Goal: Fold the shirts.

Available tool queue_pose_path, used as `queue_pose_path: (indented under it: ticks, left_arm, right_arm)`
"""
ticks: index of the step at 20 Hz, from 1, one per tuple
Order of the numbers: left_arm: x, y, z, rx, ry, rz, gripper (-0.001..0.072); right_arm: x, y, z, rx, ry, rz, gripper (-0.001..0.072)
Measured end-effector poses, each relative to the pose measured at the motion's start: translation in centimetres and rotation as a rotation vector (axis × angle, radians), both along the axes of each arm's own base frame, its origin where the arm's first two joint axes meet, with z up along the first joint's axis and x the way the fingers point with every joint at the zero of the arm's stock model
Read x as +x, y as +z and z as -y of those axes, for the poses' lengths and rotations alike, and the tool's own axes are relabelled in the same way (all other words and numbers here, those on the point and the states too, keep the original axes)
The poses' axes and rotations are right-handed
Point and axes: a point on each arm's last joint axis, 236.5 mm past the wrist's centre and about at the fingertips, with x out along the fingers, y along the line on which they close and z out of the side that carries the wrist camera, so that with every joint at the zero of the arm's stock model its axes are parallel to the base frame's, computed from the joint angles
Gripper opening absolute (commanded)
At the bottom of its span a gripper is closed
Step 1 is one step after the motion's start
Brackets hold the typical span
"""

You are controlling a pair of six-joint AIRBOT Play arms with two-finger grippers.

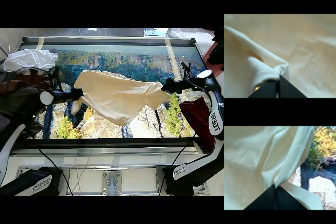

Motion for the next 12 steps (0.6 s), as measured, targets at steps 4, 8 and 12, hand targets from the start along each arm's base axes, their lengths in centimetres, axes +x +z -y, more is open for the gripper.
queue_pose_path:
  ticks: [4,8,12]
  left_arm:
    - [1.8,11.1,-4.8,0.123,0.039,0.222,0.0014]
    - [0.9,22.2,-8.4,0.261,0.081,0.411,0.0013]
    - [1.3,23.2,-9.7,0.362,0.068,0.396,0.0013]
  right_arm:
    - [-3.6,8.4,-0.3,-0.052,0.093,0.060,0.0028]
    - [-8.2,15.9,-1.6,-0.109,0.152,0.146,0.0028]
    - [-11.6,19.5,-3.6,-0.135,0.184,0.173,0.0028]
